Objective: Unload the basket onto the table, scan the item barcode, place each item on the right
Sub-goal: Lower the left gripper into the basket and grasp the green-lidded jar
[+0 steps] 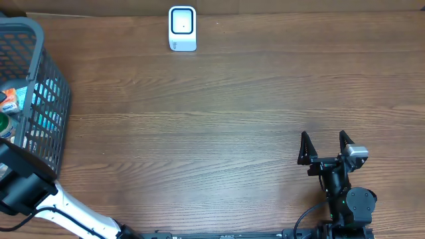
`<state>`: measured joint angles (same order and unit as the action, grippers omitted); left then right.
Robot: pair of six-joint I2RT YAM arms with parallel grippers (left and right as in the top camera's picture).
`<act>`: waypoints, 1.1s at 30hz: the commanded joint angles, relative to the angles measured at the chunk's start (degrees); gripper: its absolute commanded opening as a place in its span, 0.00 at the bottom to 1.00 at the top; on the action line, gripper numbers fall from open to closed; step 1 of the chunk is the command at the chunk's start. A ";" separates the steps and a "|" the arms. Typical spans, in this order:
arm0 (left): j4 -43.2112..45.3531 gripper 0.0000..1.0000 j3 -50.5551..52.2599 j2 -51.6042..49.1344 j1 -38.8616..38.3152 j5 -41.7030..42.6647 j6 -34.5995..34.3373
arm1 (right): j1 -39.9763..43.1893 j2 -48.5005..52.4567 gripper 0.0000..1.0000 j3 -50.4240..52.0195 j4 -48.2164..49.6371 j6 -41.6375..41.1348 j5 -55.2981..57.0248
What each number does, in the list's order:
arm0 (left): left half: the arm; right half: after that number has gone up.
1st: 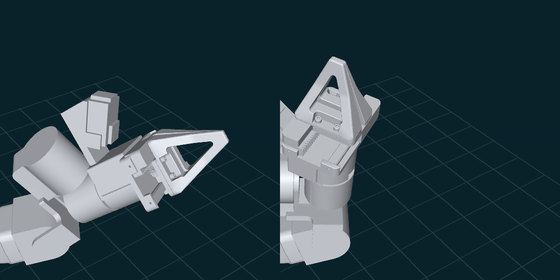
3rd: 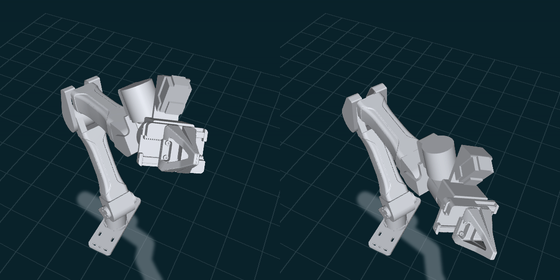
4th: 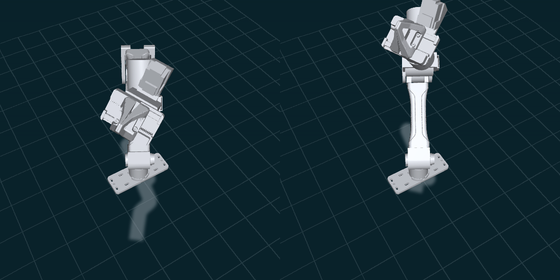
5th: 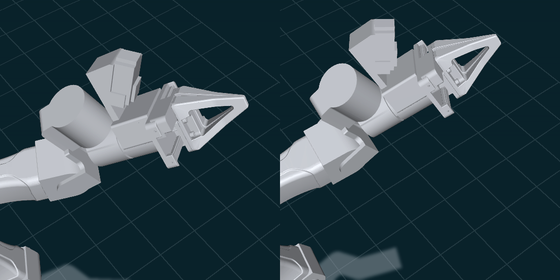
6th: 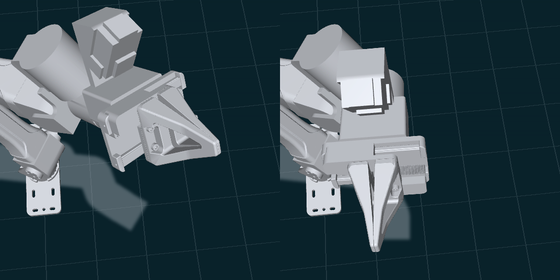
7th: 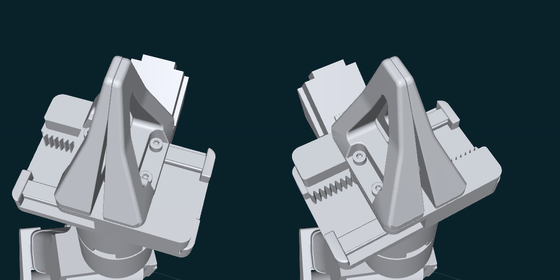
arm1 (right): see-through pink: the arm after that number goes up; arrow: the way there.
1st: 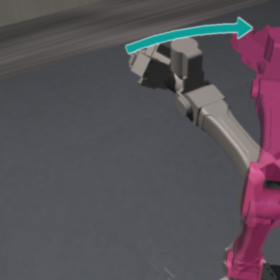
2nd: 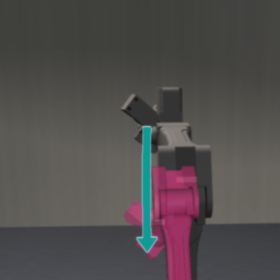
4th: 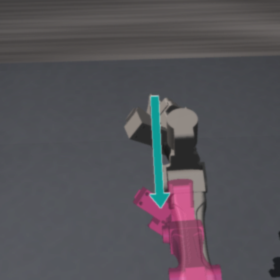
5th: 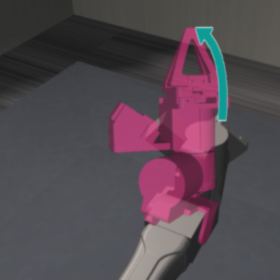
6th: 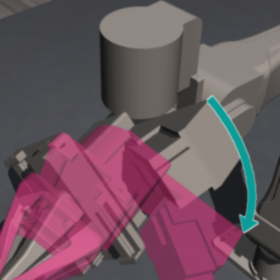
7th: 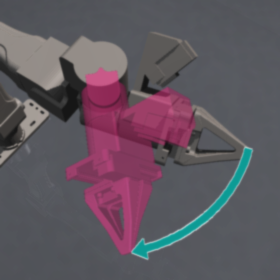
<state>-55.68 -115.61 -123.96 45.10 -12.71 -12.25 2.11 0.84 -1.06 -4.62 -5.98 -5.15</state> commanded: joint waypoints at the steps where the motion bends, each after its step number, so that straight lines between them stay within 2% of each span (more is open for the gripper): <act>1: 0.33 0.99 0.13 -2.36 -0.22 -1.27 2.01 | -0.22 -0.61 1.00 0.61 0.26 0.07 -0.07; 9: 2.75 1.00 0.13 -5.81 -0.02 -1.11 3.50 | -0.22 -0.61 1.00 0.61 0.26 0.07 -0.09; 16: 3.78 1.00 0.13 -7.91 -0.13 2.27 3.48 | -0.22 -0.61 1.00 0.61 0.26 0.07 -0.09; 18: 3.78 0.94 0.13 -7.91 -0.13 2.25 3.45 | -0.22 -0.61 1.00 0.61 0.26 0.07 -0.09; 20: 3.52 0.82 0.11 -7.91 -0.13 2.29 2.80 | -0.22 -0.61 1.00 0.61 0.26 0.07 -0.09; 22: 2.84 0.75 0.11 -7.91 -0.13 2.78 1.90 | -0.22 -0.61 1.00 0.61 0.26 0.07 -0.07; 28: 0.74 0.66 0.04 -7.78 -0.13 4.70 1.95 | -0.22 -0.61 1.00 0.61 0.26 0.07 -0.09; 33: -1.27 0.64 -1.60 -6.34 -0.24 5.38 1.62 | -0.22 -0.61 1.00 0.61 0.26 0.07 -0.09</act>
<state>-55.33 -116.11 -131.26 45.10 -9.45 -10.11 2.09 0.84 -1.06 -4.62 -6.00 -5.17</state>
